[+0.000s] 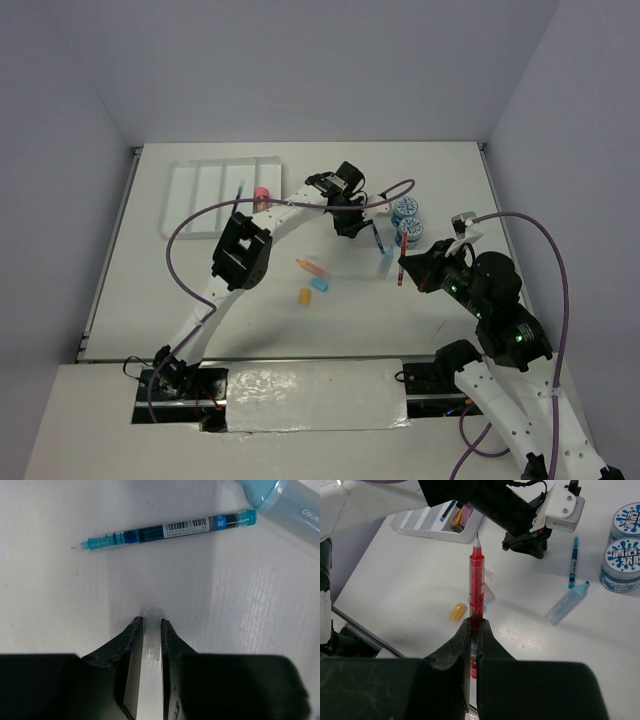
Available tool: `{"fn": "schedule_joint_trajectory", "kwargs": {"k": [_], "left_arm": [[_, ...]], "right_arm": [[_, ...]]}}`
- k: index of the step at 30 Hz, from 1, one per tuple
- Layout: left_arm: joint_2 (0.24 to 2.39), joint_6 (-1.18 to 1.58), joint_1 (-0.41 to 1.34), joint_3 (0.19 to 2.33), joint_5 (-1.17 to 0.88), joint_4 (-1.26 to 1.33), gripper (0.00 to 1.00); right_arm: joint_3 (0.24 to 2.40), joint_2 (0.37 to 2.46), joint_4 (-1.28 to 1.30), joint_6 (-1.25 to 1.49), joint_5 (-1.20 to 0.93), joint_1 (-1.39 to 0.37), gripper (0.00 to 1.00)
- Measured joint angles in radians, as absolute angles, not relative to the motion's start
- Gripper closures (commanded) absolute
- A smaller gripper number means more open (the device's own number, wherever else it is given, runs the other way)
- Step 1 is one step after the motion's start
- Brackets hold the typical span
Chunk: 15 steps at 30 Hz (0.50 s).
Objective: Sort the stationery into containers
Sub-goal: Close the pen cap on the pen.
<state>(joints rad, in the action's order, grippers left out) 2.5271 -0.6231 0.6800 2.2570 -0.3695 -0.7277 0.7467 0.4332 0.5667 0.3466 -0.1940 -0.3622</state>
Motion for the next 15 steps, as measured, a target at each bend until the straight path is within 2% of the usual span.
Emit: {"fn": "schedule_joint_trajectory", "kwargs": {"k": [4, 7, 10, 15], "left_arm": [[2.507, -0.596, 0.678, 2.228, -0.371, -0.710, 1.00], [2.426, -0.530, 0.668, 2.100, -0.382, -0.658, 1.00], [2.229, -0.378, 0.638, 1.857, -0.379, -0.517, 1.00], [1.903, -0.108, 0.606, 1.687, -0.289, -0.314, 1.00]], "right_arm": [[0.746, 0.433, 0.566, 0.346, -0.197, -0.363, 1.00], [0.746, 0.433, 0.563, 0.346, -0.204, -0.363, 1.00], [0.746, 0.436, 0.559, 0.346, -0.222, -0.363, 1.00], [0.724, 0.495, 0.485, 0.359, -0.292, -0.369, 1.00]]}}
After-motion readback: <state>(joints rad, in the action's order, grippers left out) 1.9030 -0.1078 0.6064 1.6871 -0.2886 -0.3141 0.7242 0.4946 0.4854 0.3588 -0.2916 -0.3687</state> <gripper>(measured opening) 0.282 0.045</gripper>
